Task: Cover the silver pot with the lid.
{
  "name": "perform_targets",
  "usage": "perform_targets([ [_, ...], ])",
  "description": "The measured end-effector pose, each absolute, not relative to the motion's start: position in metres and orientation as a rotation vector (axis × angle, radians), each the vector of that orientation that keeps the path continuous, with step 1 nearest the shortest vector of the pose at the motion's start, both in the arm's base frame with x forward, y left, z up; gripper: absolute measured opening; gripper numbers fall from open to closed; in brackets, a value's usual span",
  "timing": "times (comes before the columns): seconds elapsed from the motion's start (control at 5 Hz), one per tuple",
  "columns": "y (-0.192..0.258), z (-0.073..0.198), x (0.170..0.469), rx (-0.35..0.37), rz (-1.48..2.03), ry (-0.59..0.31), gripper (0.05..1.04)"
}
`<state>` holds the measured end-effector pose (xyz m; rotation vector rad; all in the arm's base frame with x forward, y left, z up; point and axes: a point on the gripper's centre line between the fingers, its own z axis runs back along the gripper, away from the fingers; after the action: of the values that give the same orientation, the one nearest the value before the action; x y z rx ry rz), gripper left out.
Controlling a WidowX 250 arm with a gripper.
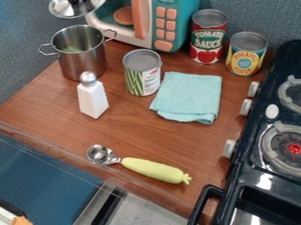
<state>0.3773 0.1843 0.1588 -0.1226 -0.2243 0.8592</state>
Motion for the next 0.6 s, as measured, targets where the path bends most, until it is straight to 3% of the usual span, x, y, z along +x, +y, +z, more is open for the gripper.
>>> perform_targets([
  [0.6,0.191,0.119,0.377,-0.02,0.868,-0.126,0.281],
])
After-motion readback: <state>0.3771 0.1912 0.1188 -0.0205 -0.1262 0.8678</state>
